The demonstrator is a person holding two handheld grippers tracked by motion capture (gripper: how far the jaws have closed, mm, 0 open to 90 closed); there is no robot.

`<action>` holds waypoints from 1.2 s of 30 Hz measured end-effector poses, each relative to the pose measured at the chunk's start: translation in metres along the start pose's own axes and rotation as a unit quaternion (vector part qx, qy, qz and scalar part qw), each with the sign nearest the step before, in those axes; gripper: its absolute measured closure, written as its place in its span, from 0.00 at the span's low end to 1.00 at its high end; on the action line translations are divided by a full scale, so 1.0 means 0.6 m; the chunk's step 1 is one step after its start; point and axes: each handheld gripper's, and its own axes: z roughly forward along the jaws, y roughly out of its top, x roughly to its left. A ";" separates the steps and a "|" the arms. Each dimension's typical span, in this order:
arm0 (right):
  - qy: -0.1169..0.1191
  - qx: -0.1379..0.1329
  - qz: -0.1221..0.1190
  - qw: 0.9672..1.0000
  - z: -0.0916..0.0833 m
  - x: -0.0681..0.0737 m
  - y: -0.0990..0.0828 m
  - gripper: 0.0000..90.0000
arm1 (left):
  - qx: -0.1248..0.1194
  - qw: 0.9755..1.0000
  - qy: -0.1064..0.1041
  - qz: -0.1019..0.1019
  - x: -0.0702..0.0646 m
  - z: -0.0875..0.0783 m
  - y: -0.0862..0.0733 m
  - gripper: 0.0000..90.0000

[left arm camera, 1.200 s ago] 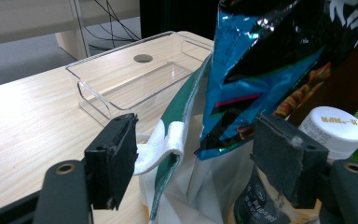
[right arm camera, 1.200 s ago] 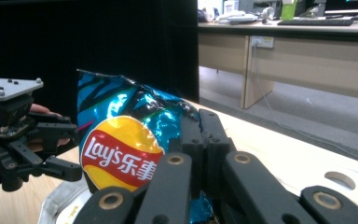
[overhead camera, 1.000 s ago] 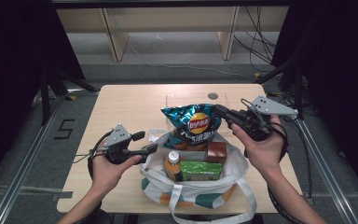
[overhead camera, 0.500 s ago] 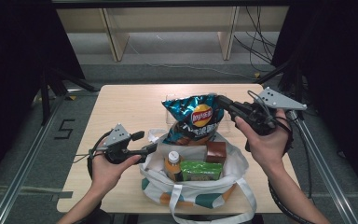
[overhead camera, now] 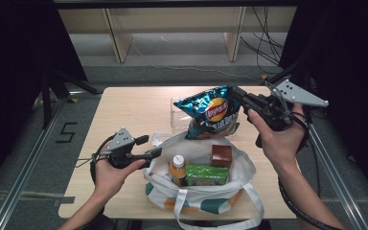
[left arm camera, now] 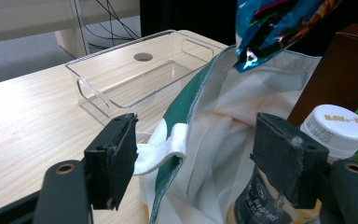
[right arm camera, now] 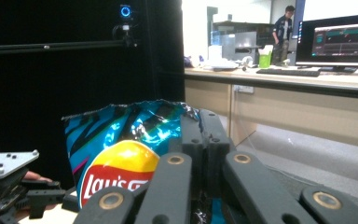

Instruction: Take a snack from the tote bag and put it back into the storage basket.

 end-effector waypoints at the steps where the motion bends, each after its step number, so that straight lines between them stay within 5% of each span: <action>1: 0.000 -0.004 -0.004 1.000 0.001 -0.002 0.002 1.00 | 0.000 1.000 0.000 -0.001 0.000 0.000 0.000 0.33; 36: -0.064 -0.025 0.050 0.996 0.041 -0.042 0.002 1.00 | -0.006 1.000 0.000 -0.005 -0.001 -0.003 0.002 0.33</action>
